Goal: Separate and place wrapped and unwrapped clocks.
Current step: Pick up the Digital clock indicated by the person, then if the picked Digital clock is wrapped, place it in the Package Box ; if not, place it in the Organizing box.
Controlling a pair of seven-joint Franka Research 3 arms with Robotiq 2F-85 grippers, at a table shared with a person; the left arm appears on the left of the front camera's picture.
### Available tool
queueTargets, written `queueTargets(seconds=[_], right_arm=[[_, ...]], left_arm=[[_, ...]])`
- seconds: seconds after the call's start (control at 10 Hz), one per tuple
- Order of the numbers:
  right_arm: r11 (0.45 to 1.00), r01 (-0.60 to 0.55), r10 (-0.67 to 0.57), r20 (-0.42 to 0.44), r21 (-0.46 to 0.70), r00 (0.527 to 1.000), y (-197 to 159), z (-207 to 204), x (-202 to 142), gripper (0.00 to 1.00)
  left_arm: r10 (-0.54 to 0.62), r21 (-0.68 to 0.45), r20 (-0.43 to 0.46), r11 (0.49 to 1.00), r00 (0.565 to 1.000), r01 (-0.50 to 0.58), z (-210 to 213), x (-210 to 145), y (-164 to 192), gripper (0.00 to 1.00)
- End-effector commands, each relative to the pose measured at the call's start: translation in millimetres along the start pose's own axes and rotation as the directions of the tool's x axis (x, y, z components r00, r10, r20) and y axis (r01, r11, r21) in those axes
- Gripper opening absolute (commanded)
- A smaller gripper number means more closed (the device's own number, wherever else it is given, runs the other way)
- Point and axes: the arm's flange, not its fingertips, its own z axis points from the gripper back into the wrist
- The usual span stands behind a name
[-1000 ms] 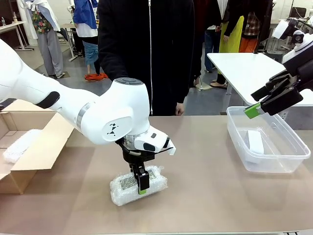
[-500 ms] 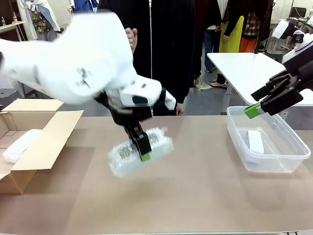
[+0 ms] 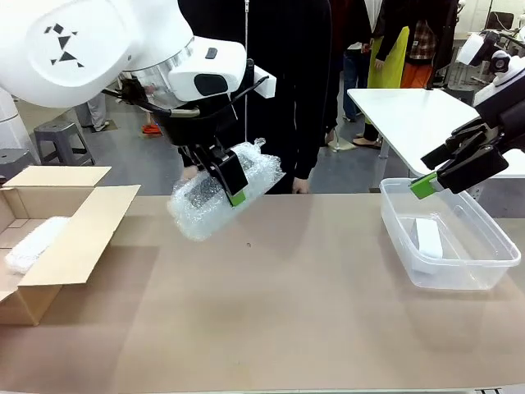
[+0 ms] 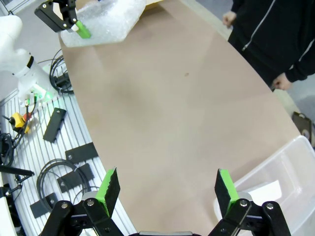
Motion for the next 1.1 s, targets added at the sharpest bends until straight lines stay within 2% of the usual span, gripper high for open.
queueTargets(seconds=[0.0, 0.1, 1.0], right_arm=[[0.999, 0.008, -0.009, 0.016, 0.034, 1.0, 0, -2, 1, 1.0], [0.999, 0.008, -0.009, 0.016, 0.034, 1.0, 0, -2, 1, 1.0], [0.999, 0.008, -0.009, 0.016, 0.034, 1.0, 0, -2, 1, 1.0]], left_arm=[[-0.032, 0.013, -0.094, 0.999, 0.995, 0.033, -37, -4, -4, 0.59], [0.0, 0.0, 0.0, 1.0, 1.0, 0.0, 0, 0, 0, 0.59], [0.0, 0.0, 0.0, 1.0, 1.0, 0.0, 0, 0, 0, 0.59]])
